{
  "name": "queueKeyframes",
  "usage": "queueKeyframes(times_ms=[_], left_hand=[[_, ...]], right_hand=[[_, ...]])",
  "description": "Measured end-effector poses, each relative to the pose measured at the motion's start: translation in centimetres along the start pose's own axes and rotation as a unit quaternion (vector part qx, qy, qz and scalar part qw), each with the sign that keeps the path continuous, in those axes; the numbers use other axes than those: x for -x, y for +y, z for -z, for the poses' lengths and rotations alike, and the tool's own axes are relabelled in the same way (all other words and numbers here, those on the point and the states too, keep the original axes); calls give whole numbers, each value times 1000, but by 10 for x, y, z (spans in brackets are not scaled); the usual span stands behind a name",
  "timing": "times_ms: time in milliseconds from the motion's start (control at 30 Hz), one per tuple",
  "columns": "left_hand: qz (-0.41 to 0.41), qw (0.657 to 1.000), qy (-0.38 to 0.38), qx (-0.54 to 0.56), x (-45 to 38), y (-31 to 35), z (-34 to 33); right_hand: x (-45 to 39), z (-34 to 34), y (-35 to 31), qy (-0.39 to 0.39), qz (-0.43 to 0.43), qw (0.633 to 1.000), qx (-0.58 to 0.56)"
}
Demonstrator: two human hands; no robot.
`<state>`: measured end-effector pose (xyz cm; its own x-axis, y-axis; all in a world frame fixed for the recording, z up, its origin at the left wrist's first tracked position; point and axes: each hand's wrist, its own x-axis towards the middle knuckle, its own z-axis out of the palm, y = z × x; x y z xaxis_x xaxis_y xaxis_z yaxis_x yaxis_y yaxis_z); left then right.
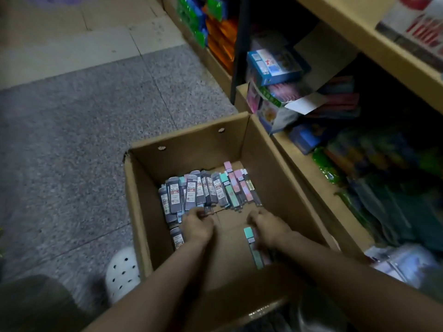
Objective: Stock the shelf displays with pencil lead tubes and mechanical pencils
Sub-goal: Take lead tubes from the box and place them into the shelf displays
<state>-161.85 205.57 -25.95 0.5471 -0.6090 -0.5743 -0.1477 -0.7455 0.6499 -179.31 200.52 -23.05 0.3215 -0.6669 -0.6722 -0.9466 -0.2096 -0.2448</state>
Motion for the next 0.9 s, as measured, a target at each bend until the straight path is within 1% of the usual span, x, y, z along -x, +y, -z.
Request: queueKeyframes(times_ms=[67,167,233,267,333,433,533,600,667,767,833,900], left_hand=[[-21,997,38,-64,-9,3,-2],[-62,990,66,-104,-23,15,-5],[-90,984,78,-129,-34,24,-4],[-95,981,85,-143,-40,28,-3],[-85,977,95,-168,-53,33,0],[-78,973,97,-196,-65,34,3],[-101,962,105,-230,-73,29,2],[-118,957,113,-239,-75,26,0],[-115,957,113,-242,-74,28,-3],[-97,954,99,-264,-72,33,-6],[-109,955,76,-265,-70,35,-6],[-130,962,44,-238,-67,34,-4]], right_hand=[[-14,-7,4,-37,13,996,82],[-34,-15,7,-45,54,984,161],[-45,-17,8,-31,84,980,179],[-49,-17,9,-26,92,981,170],[-56,-17,8,-12,89,988,124],[-61,-17,4,17,57,997,47],[-60,-19,2,23,39,999,12],[-58,-19,3,33,21,998,-50],[-56,-18,3,48,-11,987,-155],[-52,-13,1,85,-52,953,-285],[-48,-9,-1,110,-56,938,-323],[-42,-3,-5,137,-57,925,-349]])
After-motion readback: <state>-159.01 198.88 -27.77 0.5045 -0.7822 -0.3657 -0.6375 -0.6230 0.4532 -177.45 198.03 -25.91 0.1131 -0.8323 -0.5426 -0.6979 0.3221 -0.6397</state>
